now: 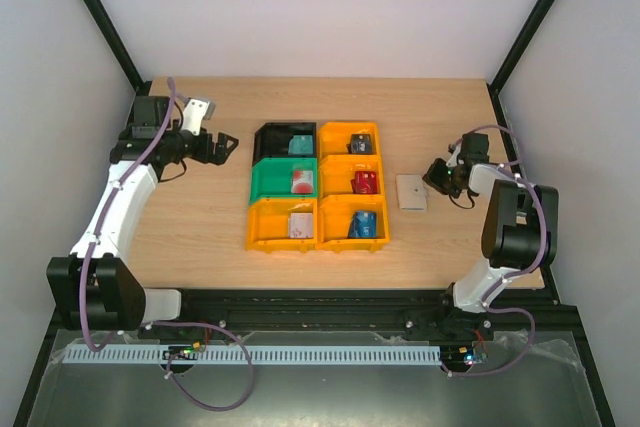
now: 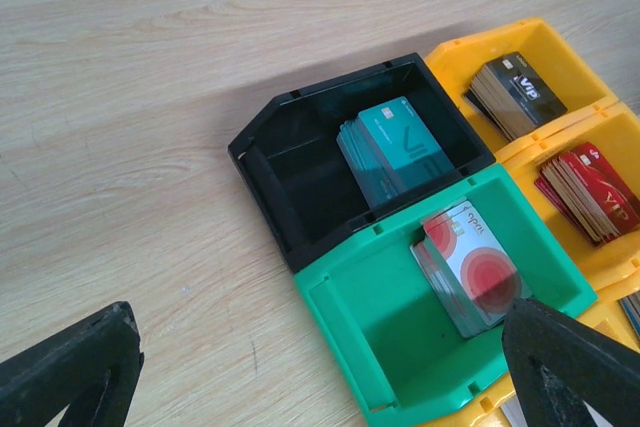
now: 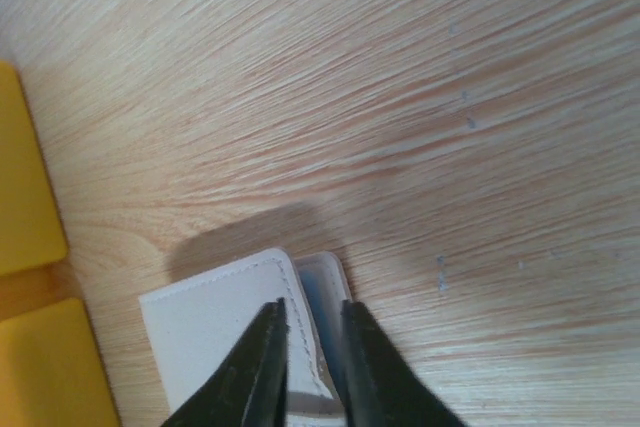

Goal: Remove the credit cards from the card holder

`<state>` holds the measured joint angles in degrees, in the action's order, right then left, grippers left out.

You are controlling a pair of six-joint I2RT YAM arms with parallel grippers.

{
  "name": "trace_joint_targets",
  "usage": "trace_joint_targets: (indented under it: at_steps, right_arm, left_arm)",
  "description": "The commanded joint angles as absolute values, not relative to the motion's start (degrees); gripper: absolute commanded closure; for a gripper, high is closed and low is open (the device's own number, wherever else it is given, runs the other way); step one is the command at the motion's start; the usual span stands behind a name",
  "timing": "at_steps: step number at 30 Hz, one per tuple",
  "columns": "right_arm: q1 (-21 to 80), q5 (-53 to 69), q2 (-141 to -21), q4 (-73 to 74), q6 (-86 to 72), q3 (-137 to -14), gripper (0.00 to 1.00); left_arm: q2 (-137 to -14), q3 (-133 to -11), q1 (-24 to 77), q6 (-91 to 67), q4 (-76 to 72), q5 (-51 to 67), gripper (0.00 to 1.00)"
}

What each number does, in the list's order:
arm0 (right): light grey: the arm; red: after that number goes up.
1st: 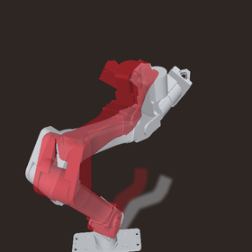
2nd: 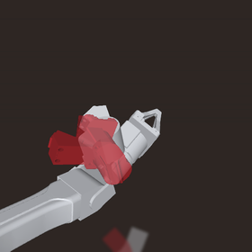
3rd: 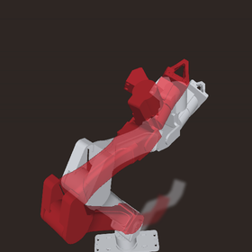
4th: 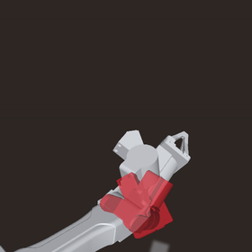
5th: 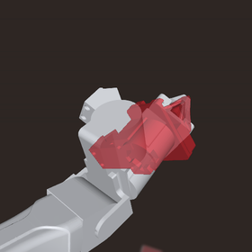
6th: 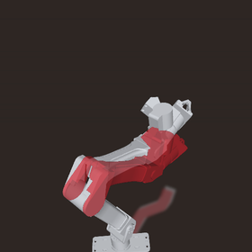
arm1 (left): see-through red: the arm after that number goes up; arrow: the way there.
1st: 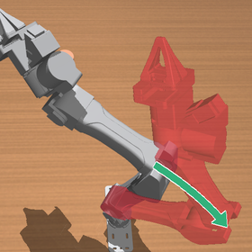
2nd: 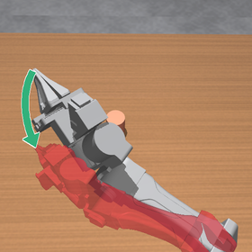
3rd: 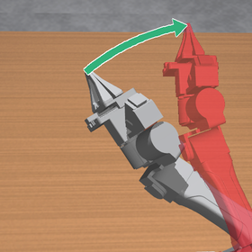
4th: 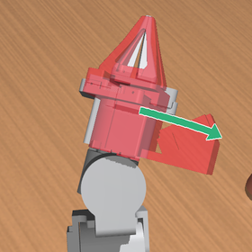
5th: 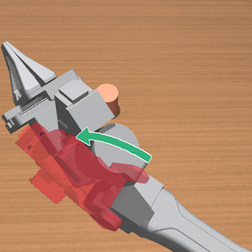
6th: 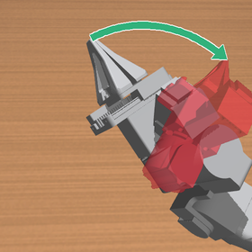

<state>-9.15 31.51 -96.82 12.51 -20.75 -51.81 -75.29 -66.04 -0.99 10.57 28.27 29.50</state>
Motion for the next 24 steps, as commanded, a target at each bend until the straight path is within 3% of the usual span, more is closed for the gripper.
trace_joint_targets:
  at_steps: [1,3,6,20,23,24]
  right_arm:
    - [-9.3,29.9,-99.2,15.7,-18.6,-53.9,0.70]
    - [-9.3,35.0,-102.3,17.8,-16.7,-55.3,0.58]
    - [-9.0,36.3,-104.7,18.8,-15.6,-56.0,0.52]
    - [-5.6,31.6,-103.9,21.4,-14.4,-56.8,0.42]
    - [-3.4,17.3,-101.7,27.5,-14.3,-60.4,0.05]
    - [-2.3,12.4,-101.1,29.4,-14.1,-61.8,0.01]
  left_arm:
    - [-73.9,-64.9,-0.6,11.3,29.8,29.0,0.01]
    - [-73.8,-64.6,-0.5,11.3,29.7,29.1,0.00]
    - [-73.9,-64.5,-0.4,11.3,29.7,28.9,0.01]
    - [-73.8,-64.3,-0.2,11.4,29.9,28.6,0.01]
    - [-73.9,-64.3,-0.2,11.5,30.2,28.6,0.01]
    - [-73.9,-64.4,-0.1,11.7,30.4,28.6,0.00]
